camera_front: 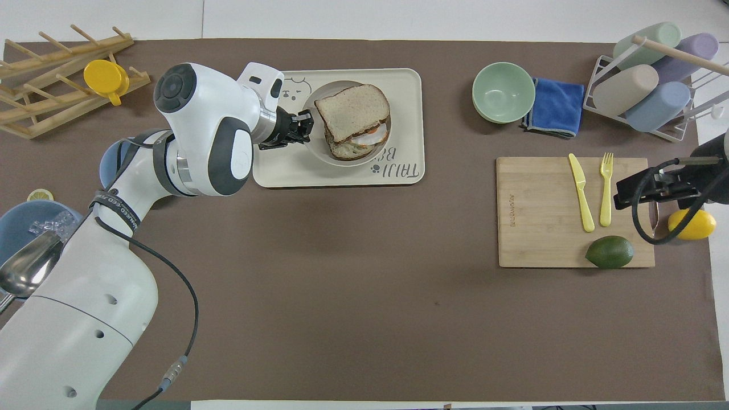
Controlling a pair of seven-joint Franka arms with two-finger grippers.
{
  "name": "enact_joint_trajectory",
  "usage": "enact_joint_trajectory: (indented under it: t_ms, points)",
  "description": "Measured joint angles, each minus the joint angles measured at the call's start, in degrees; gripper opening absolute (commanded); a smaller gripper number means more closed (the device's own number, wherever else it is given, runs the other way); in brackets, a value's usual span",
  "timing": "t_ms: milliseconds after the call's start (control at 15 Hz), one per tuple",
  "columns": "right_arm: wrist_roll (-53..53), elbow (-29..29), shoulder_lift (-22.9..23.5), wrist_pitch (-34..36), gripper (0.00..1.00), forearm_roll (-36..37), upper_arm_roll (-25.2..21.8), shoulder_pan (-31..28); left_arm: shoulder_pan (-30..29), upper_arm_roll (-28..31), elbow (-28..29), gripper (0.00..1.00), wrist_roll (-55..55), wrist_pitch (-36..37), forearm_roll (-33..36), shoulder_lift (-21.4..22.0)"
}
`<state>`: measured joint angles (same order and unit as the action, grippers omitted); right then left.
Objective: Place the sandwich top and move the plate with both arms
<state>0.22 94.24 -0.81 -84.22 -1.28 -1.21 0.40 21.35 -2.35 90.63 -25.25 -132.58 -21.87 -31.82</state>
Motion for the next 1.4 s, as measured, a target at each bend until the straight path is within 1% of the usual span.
enact_joint_trajectory:
  t_ms: [133,200,267,333,667,800,933,1067,1267,1400]
  points:
    - [0.0,0.0,0.0,0.0,1.00,0.0,0.0,0.0,0.0,0.0,0.5,0.00,0.4,-1.3,0.0,0.0]
    - [0.0,0.0,0.0,0.0,1.00,0.0,0.0,0.0,0.0,0.0,0.9,0.16,0.7,-2.2,0.0,0.0]
    - [0.0,0.0,0.0,0.0,1.00,0.0,0.0,0.0,0.0,0.0,1.4,0.54,1.3,-2.8,0.0,0.0]
    - [0.0,0.0,0.0,0.0,1.00,0.0,0.0,0.0,0.0,0.0,1.7,1.00,2.2,-3.1,0.0,0.0]
    - [0.0,0.0,0.0,0.0,1.00,0.0,0.0,0.0,-0.3,0.4,1.7,1.00,4.0,-3.1,0.9,0.3]
    - [0.0,0.0,0.0,0.0,1.00,0.0,0.0,0.0,-1.7,0.6,1.5,1.00,4.1,-1.9,2.7,1.4]
    - [0.0,0.0,0.0,0.0,1.00,0.0,0.0,0.0,-4.2,0.8,1.2,1.00,4.7,1.8,4.4,4.1]
    - [0.0,0.0,0.0,0.0,1.00,0.0,0.0,0.0,-6.8,0.9,1.1,1.00,5.3,7.5,6.2,8.0]
    - [0.0,0.0,0.0,0.0,1.00,0.0,0.0,0.0,-9.1,1.0,1.1,1.00,5.4,16.2,11.6,14.2]
    - [0.0,0.0,0.0,0.0,1.00,0.0,0.0,0.0,-9.7,1.0,1.2,1.00,5.5,19.8,15.3,17.0]
